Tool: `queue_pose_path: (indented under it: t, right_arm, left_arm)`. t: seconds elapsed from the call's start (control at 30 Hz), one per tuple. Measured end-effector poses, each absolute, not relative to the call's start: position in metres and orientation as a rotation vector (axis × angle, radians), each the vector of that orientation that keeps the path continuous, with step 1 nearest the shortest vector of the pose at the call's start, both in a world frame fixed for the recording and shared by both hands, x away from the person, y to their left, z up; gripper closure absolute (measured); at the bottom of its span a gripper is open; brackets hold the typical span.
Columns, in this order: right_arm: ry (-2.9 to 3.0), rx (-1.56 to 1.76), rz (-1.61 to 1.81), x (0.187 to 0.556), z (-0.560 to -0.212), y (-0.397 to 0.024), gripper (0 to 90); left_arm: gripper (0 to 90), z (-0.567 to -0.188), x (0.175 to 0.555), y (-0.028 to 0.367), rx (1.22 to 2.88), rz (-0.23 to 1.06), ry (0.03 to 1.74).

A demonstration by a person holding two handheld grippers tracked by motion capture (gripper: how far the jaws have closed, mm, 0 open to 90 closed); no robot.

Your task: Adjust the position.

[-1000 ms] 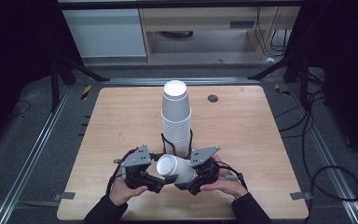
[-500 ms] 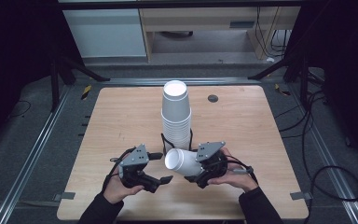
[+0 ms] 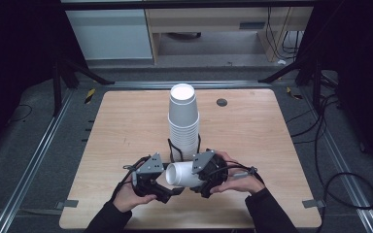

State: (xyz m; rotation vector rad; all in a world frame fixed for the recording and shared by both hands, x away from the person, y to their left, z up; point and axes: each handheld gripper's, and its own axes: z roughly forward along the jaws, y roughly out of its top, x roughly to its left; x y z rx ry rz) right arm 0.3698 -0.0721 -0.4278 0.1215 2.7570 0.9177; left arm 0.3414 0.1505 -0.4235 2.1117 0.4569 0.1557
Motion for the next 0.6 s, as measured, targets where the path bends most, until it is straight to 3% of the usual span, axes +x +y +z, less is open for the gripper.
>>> queue_pose_path:
  t: [0.6]
  right_arm:
    - [2.769,0.102,0.864,0.3686,-0.4335,-0.0612,9.2]
  left_arm:
    - [20.3,-0.4271,0.3437,0.1486,2.119,0.144,0.5]
